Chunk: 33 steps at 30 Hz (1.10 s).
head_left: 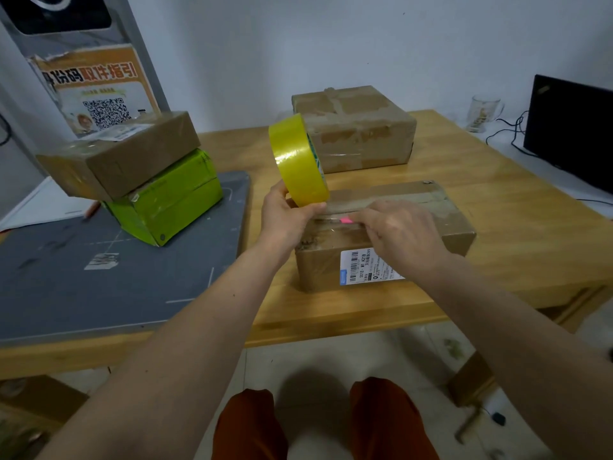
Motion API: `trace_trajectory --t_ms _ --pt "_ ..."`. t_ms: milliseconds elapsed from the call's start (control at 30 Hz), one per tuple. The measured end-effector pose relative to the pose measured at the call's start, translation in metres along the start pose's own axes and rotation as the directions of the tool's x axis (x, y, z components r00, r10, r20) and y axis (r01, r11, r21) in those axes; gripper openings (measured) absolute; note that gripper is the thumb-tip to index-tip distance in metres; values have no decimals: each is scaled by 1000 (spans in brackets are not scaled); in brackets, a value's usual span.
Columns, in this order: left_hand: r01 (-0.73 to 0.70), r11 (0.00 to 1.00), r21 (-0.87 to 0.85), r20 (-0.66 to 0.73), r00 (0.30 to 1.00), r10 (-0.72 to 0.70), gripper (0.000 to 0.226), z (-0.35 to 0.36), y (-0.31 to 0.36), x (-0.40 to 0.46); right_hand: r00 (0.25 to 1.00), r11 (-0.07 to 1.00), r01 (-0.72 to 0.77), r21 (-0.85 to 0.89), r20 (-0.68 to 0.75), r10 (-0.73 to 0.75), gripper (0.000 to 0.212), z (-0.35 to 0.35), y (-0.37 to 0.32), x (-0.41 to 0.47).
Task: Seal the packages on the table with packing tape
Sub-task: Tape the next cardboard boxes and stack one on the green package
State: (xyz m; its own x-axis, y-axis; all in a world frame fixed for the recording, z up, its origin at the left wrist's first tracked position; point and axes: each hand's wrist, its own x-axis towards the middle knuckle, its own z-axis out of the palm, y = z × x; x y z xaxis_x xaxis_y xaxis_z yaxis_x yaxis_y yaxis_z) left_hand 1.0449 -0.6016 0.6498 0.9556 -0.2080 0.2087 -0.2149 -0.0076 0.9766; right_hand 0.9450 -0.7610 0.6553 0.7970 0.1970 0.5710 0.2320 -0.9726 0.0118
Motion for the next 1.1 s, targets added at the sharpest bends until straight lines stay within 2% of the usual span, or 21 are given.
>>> trace_trajectory --t_ms 200,400,533,1100 --pt "6 1000 7 -21 1000 -6 43 2 1 -2 990 997 -80 -23 113 82 34 -4 4 -4" --pt "-8 999 33 -43 999 9 42 3 4 -5 979 992 -10 -127 200 36 31 -5 -4 6" --pt "-30 995 99 -86 996 38 42 7 6 -7 976 983 33 -183 217 7 24 -5 -9 11" --pt "-63 989 134 -191 978 88 56 16 2 -14 972 962 58 -265 236 7 31 -4 -7 10"
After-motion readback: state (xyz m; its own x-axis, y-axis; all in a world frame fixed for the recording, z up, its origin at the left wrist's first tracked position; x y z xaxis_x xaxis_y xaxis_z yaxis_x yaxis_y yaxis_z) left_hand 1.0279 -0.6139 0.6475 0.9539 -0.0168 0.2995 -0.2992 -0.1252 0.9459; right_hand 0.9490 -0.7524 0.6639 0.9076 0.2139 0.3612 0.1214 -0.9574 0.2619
